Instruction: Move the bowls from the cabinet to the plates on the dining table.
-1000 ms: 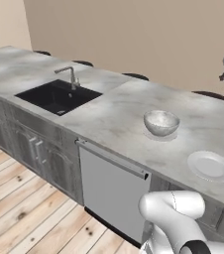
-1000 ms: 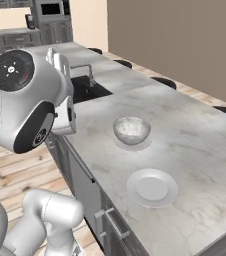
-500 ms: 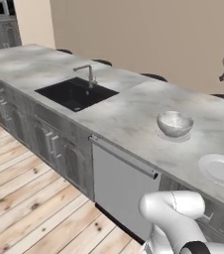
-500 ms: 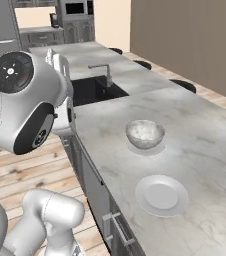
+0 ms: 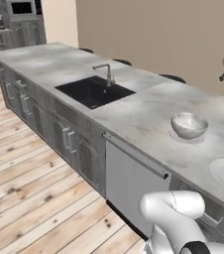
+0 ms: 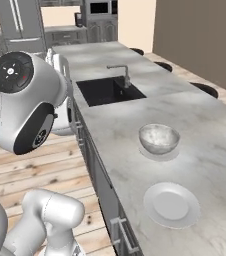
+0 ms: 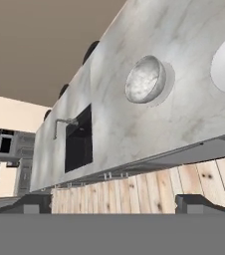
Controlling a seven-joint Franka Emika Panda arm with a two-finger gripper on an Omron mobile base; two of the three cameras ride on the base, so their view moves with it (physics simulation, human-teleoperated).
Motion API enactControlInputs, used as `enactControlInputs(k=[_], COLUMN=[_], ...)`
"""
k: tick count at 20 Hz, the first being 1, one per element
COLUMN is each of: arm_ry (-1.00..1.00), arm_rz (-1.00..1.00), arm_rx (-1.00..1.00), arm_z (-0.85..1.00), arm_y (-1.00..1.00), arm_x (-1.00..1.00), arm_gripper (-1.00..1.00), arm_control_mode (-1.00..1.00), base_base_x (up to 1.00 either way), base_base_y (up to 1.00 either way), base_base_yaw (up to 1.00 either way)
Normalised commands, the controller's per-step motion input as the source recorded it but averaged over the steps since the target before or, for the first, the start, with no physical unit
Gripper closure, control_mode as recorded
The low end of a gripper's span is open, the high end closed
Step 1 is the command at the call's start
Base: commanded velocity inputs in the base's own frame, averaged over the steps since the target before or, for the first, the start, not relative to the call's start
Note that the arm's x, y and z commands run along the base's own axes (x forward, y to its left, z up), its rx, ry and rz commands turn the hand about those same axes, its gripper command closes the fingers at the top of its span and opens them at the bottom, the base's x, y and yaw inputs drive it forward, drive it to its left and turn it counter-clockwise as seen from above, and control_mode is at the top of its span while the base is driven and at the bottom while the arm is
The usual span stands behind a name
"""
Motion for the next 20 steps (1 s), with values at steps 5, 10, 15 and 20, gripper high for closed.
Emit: enactControlInputs(k=[5, 10, 15, 20], arm_ry=[0.00, 0.00, 0.00, 0.00], arm_rz=[0.00, 0.00, 0.00, 0.00], arm_rx=[0.00, 0.00, 0.00, 0.00], arm_z=[0.00, 0.00, 0.00, 0.00], arm_y=[0.00, 0.00, 0.00, 0.00], arm_x=[0.00, 0.00, 0.00, 0.00], arm_gripper=[-1.00, -1.00, -1.00, -1.00], arm_control_mode=[1.00, 1.00, 1.00, 1.00], base_base_x=[0.00, 0.00, 0.00, 0.00], base_base_y=[0.00, 0.00, 0.00, 0.00], base_base_yaw=[0.25, 0.25, 0.25, 0.25])
